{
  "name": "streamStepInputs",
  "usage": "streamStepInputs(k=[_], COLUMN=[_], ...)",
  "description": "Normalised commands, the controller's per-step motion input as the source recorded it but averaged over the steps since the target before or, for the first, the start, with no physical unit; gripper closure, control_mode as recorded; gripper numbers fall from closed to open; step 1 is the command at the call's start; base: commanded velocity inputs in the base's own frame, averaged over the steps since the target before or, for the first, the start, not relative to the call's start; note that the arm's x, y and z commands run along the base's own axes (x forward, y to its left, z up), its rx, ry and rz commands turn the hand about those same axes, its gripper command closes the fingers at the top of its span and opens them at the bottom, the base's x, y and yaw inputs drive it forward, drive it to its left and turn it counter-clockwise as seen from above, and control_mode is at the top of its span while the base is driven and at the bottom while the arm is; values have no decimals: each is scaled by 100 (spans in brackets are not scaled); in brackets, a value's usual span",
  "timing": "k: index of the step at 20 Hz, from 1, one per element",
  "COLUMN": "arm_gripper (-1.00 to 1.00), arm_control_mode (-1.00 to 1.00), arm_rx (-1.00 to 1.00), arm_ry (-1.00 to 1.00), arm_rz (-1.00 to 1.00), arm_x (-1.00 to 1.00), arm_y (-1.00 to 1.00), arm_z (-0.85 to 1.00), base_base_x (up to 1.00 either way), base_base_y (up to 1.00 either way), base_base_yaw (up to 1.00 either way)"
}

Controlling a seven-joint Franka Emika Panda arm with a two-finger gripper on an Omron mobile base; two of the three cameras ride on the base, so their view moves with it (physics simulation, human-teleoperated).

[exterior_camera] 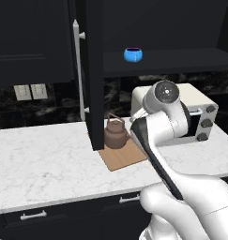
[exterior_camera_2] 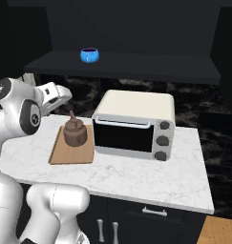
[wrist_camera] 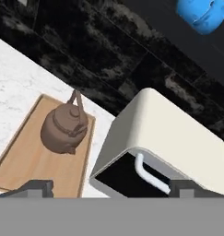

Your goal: Pick the kettle from the counter and place it on the tray. Then pick the mug from the cabinet and place it on the tray. Then close the cabinet doors.

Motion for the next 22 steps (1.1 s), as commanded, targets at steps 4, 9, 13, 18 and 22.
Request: streamStepInputs(k=[4,9,13,18,22], arm_gripper=[-100,-100,-100,-100,-100], arm_control_mode=[-100,-100,-100,-100,-100], arm_rx=[36,31,24,15,12], arm_ry=[-16,-17,-28,-34,-28], arm_rz=[-11,-3,0,0,0], arm_x=[-66,-31,-50,-20,-2], arm_y=[-30,-9,-4,0,0], arm_z=[74,90,0,40,57], base_base_x=[0,0,0,0,0], base_base_y=[0,0,0,0,0], base_base_yaw=[0,0,0,0,0])
